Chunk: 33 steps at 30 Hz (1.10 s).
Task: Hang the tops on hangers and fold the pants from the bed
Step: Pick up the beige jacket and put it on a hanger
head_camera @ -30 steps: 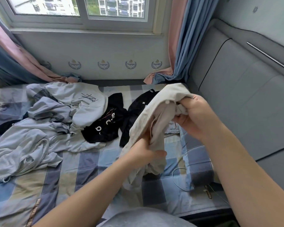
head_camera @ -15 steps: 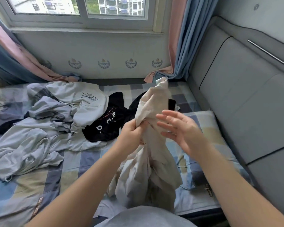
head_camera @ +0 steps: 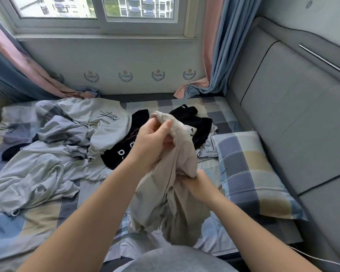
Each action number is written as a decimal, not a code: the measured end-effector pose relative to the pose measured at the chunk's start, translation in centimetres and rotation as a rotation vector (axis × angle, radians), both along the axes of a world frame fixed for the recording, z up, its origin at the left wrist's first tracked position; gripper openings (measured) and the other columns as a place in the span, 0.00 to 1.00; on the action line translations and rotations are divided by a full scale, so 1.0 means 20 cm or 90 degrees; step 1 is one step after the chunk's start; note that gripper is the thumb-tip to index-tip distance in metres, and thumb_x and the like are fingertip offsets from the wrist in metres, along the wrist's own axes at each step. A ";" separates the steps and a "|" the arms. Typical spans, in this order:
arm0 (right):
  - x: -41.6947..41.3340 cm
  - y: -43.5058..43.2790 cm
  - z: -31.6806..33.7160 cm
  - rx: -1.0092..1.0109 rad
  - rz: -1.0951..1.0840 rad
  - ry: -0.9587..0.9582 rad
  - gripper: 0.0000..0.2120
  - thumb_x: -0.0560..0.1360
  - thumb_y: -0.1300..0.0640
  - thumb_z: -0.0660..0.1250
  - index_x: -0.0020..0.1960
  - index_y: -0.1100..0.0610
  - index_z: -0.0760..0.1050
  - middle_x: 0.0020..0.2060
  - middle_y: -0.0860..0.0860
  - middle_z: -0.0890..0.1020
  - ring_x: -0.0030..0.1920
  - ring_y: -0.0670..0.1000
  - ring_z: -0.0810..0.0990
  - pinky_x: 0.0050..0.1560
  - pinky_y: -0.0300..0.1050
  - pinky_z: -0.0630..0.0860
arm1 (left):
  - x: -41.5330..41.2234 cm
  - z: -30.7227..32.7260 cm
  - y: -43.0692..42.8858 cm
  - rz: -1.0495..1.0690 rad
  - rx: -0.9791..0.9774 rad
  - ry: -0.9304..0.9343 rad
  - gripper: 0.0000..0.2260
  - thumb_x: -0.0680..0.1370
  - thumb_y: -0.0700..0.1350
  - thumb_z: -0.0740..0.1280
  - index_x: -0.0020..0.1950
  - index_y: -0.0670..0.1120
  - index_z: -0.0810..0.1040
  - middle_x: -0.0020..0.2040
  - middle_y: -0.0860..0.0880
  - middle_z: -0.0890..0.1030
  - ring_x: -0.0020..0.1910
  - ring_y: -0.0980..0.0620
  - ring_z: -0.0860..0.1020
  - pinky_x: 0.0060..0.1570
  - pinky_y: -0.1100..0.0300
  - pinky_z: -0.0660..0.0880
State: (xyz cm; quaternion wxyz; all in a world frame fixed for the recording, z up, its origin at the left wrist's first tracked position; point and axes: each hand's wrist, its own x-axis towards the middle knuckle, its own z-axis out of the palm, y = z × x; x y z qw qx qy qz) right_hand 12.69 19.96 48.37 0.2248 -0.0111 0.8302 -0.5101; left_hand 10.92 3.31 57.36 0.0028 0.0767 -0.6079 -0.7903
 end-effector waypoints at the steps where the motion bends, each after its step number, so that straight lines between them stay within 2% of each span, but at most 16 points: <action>1: -0.02 0.01 0.02 -0.014 -0.031 -0.012 0.07 0.79 0.61 0.66 0.51 0.62 0.82 0.47 0.59 0.85 0.50 0.58 0.83 0.51 0.54 0.78 | 0.00 -0.02 -0.02 -0.011 -0.064 -0.003 0.06 0.82 0.43 0.67 0.56 0.43 0.79 0.47 0.46 0.83 0.45 0.49 0.82 0.43 0.60 0.79; 3: -0.06 0.03 0.07 -0.080 -0.105 -0.024 0.05 0.79 0.60 0.69 0.49 0.60 0.83 0.46 0.59 0.86 0.48 0.55 0.85 0.47 0.51 0.80 | 0.02 -0.09 -0.06 -0.042 -0.203 -0.029 0.12 0.77 0.46 0.73 0.60 0.47 0.79 0.57 0.50 0.82 0.55 0.52 0.81 0.55 0.60 0.78; 5: -0.10 0.05 0.14 -0.158 -0.157 -0.027 0.03 0.78 0.60 0.71 0.49 0.58 0.83 0.44 0.56 0.87 0.43 0.50 0.86 0.40 0.42 0.81 | 0.07 -0.16 -0.07 -0.096 -0.294 -0.066 0.29 0.70 0.54 0.77 0.69 0.50 0.75 0.66 0.51 0.77 0.65 0.54 0.77 0.66 0.57 0.74; 7: -0.13 0.07 0.21 -0.210 -0.181 -0.026 0.05 0.78 0.60 0.70 0.52 0.61 0.83 0.44 0.56 0.87 0.44 0.51 0.86 0.41 0.42 0.81 | 0.13 -0.23 -0.06 -0.155 -0.332 -0.069 0.37 0.62 0.59 0.77 0.70 0.52 0.74 0.67 0.53 0.76 0.65 0.58 0.76 0.65 0.58 0.74; 8: -0.15 0.08 0.24 -0.236 -0.183 -0.027 0.06 0.79 0.61 0.69 0.52 0.62 0.82 0.44 0.56 0.87 0.44 0.51 0.86 0.42 0.42 0.82 | 0.15 -0.27 -0.06 -0.176 -0.330 -0.071 0.36 0.60 0.60 0.77 0.67 0.54 0.75 0.64 0.53 0.78 0.62 0.59 0.78 0.61 0.61 0.76; 10: -0.16 0.10 0.30 -0.287 -0.173 -0.036 0.06 0.80 0.61 0.67 0.51 0.62 0.82 0.43 0.55 0.87 0.42 0.50 0.86 0.40 0.41 0.81 | 0.20 -0.33 -0.03 -0.206 -0.328 -0.084 0.30 0.60 0.58 0.76 0.60 0.57 0.75 0.59 0.51 0.81 0.57 0.57 0.81 0.56 0.58 0.79; 14: -0.20 0.14 0.38 -0.381 -0.132 -0.088 0.13 0.82 0.59 0.62 0.48 0.59 0.85 0.44 0.55 0.87 0.43 0.49 0.86 0.39 0.41 0.81 | 0.22 -0.42 0.01 -0.193 -0.352 -0.056 0.26 0.63 0.53 0.74 0.61 0.62 0.75 0.58 0.55 0.81 0.59 0.56 0.79 0.58 0.50 0.78; 17: -0.23 0.17 0.40 -0.424 -0.091 -0.143 0.14 0.79 0.55 0.63 0.47 0.56 0.87 0.46 0.55 0.87 0.45 0.50 0.86 0.42 0.44 0.82 | 0.21 -0.42 0.03 -0.166 -0.389 -0.044 0.12 0.70 0.54 0.72 0.52 0.65 0.78 0.49 0.61 0.83 0.52 0.59 0.81 0.56 0.52 0.78; 18: -0.24 0.18 0.40 -0.438 -0.091 -0.165 0.13 0.77 0.54 0.64 0.47 0.56 0.88 0.45 0.55 0.87 0.45 0.51 0.86 0.42 0.44 0.82 | 0.20 -0.41 0.05 -0.174 -0.387 -0.033 0.09 0.73 0.51 0.70 0.49 0.65 0.80 0.47 0.60 0.84 0.50 0.59 0.81 0.55 0.52 0.77; 19: -0.26 0.20 0.40 -0.447 -0.102 -0.180 0.13 0.75 0.52 0.65 0.46 0.56 0.88 0.44 0.55 0.87 0.44 0.51 0.86 0.42 0.44 0.82 | 0.19 -0.40 0.06 -0.181 -0.383 -0.024 0.10 0.75 0.47 0.68 0.48 0.64 0.80 0.46 0.60 0.84 0.49 0.58 0.81 0.54 0.53 0.77; 22: -0.32 0.28 0.37 -0.460 -0.168 -0.200 0.14 0.78 0.51 0.65 0.50 0.58 0.87 0.48 0.56 0.87 0.47 0.52 0.86 0.44 0.45 0.82 | 0.17 -0.38 0.06 -0.150 -0.332 -0.013 0.12 0.78 0.38 0.63 0.47 0.54 0.81 0.41 0.57 0.81 0.42 0.58 0.77 0.47 0.57 0.75; 25: -0.37 0.35 0.31 -0.387 -0.262 -0.121 0.13 0.80 0.55 0.66 0.60 0.60 0.81 0.56 0.59 0.84 0.47 0.50 0.86 0.43 0.44 0.81 | 0.13 -0.36 0.03 -0.089 -0.296 -0.031 0.10 0.80 0.35 0.62 0.48 0.47 0.80 0.38 0.54 0.78 0.39 0.57 0.73 0.42 0.59 0.71; 28: -0.33 0.37 0.24 -0.169 -0.324 0.098 0.11 0.78 0.57 0.71 0.59 0.51 0.75 0.57 0.51 0.82 0.47 0.43 0.82 0.44 0.40 0.75 | 0.10 -0.33 0.00 -0.035 -0.232 -0.083 0.09 0.81 0.38 0.62 0.50 0.46 0.81 0.41 0.50 0.81 0.41 0.54 0.76 0.40 0.59 0.73; 29: -0.29 0.35 0.22 -0.140 -0.300 0.135 0.09 0.77 0.57 0.71 0.56 0.50 0.76 0.54 0.49 0.82 0.49 0.45 0.81 0.46 0.41 0.75 | 0.10 -0.32 0.00 -0.013 -0.201 -0.104 0.07 0.82 0.40 0.62 0.51 0.44 0.80 0.42 0.47 0.80 0.41 0.50 0.76 0.38 0.57 0.71; 31: -0.18 0.29 0.21 -0.155 -0.195 0.111 0.05 0.76 0.56 0.72 0.51 0.50 0.78 0.45 0.48 0.84 0.46 0.49 0.82 0.47 0.46 0.78 | 0.08 -0.30 0.00 0.033 -0.118 -0.144 0.09 0.83 0.44 0.63 0.53 0.38 0.76 0.44 0.44 0.78 0.41 0.47 0.74 0.35 0.53 0.68; 33: -0.05 0.20 0.19 -0.141 -0.067 0.066 0.14 0.70 0.44 0.74 0.52 0.48 0.78 0.44 0.47 0.85 0.45 0.47 0.83 0.45 0.40 0.79 | 0.06 -0.29 0.00 0.070 -0.034 -0.166 0.09 0.84 0.45 0.62 0.53 0.42 0.78 0.44 0.43 0.80 0.39 0.46 0.75 0.32 0.54 0.67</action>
